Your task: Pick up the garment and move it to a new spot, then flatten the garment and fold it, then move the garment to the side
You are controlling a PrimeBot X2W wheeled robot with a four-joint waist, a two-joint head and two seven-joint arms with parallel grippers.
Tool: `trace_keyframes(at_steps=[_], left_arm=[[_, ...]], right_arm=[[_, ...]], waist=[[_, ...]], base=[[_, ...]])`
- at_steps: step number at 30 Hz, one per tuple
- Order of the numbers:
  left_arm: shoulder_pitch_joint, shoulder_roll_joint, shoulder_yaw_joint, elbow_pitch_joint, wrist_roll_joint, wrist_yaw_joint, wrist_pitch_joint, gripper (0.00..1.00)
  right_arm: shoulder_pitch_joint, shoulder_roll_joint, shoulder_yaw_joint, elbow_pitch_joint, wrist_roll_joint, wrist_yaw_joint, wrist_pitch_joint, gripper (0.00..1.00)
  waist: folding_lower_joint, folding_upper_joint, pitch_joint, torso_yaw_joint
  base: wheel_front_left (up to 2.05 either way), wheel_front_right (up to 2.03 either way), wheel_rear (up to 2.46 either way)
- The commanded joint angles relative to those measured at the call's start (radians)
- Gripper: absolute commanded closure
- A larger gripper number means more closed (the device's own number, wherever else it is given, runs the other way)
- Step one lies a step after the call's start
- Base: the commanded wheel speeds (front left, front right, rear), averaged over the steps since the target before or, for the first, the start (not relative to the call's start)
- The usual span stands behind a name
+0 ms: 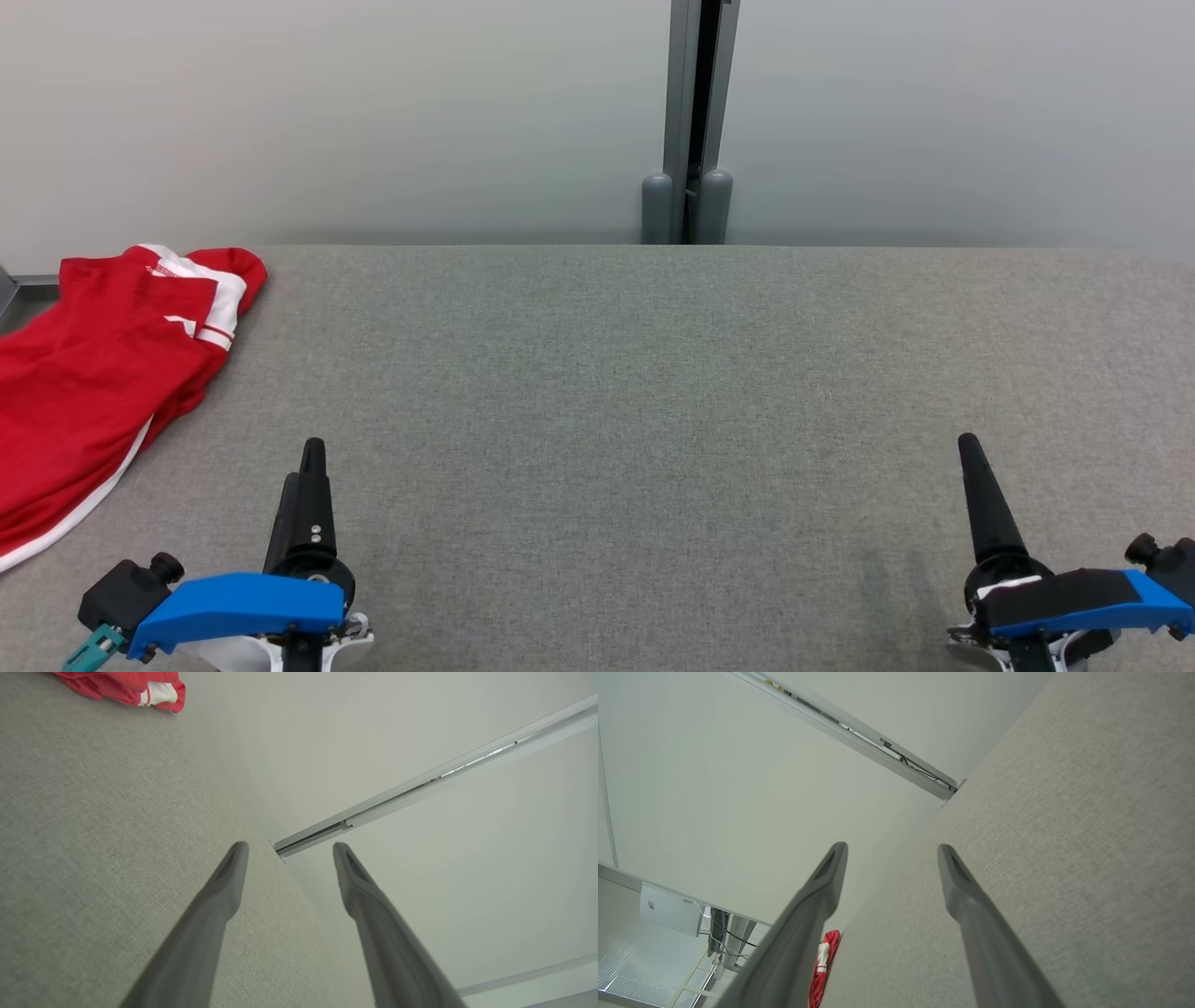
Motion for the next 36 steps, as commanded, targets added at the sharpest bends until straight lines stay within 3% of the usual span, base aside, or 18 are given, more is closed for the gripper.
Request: trace_keyframes(at_steps=[1, 19, 36], left_arm=[[-0.009, 0.008, -0.007, -0.017, 0.035, 0.004, -0.011, 0.0], [0.022, 0.009, -0.05, 0.008, 0.352, 0.025, -0.071, 0.0], [0.026, 0.01, -0.07, 0.047, 0.533, 0.027, -0.118, 0.0]], right_arm=[[0.004, -0.007, 0.007, -0.019, -0.041, 0.001, -0.01, 0.0], [0.005, -0.008, 0.041, 0.017, -0.37, 0.002, -0.07, 0.0], [0.006, -0.01, 0.058, 0.044, -0.59, 0.002, -0.116, 0.0]], waist=[[0.0, 0.0, 0.0, 0.0], [0.0, 0.0, 0.004, -0.001], [0.0, 0.0, 0.008, 0.001]], base=[[0.0, 0.0, 0.0], [0.0, 0.0, 0.0], [0.0, 0.0, 0.0]])
